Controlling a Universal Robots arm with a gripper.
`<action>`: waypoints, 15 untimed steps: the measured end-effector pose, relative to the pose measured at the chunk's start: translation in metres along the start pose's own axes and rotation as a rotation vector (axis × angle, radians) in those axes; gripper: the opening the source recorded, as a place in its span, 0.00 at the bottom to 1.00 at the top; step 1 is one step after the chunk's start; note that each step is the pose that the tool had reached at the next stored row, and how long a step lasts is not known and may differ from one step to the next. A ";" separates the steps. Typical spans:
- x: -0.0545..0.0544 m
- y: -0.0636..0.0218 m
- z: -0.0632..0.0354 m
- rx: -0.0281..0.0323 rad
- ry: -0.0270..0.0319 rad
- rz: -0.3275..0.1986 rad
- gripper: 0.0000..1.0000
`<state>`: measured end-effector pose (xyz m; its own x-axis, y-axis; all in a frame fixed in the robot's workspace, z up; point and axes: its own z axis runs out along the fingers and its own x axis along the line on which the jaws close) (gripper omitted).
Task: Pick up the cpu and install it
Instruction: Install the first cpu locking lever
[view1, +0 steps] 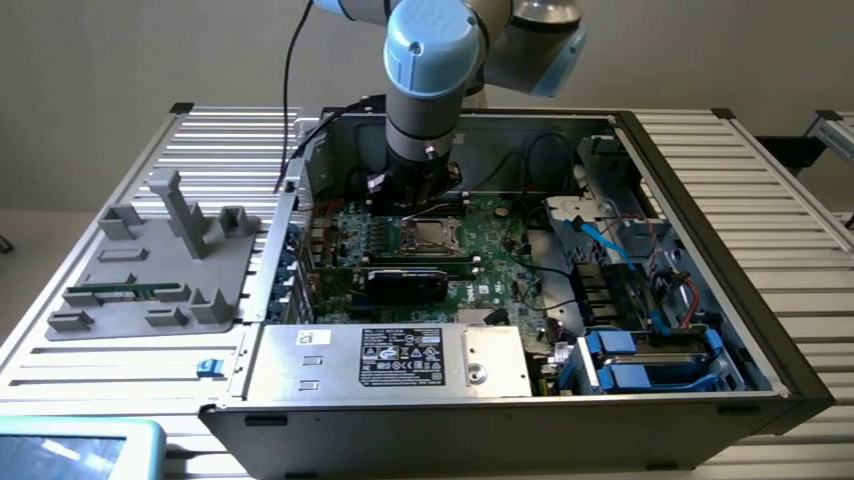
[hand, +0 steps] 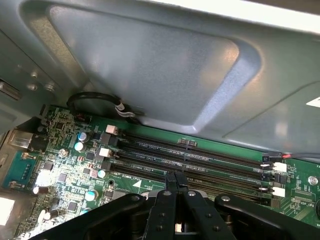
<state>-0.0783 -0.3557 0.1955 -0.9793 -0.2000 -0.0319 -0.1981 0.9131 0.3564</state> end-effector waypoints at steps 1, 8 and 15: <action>0.000 -0.0002 0.0000 -0.0001 0.0012 -0.004 0.09; -0.001 -0.0007 0.0002 -0.0005 0.0068 -0.018 0.09; -0.002 -0.0017 0.0000 -0.0008 0.0072 -0.019 0.09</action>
<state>-0.0759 -0.3568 0.1949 -0.9750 -0.2200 -0.0321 -0.2168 0.9088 0.3566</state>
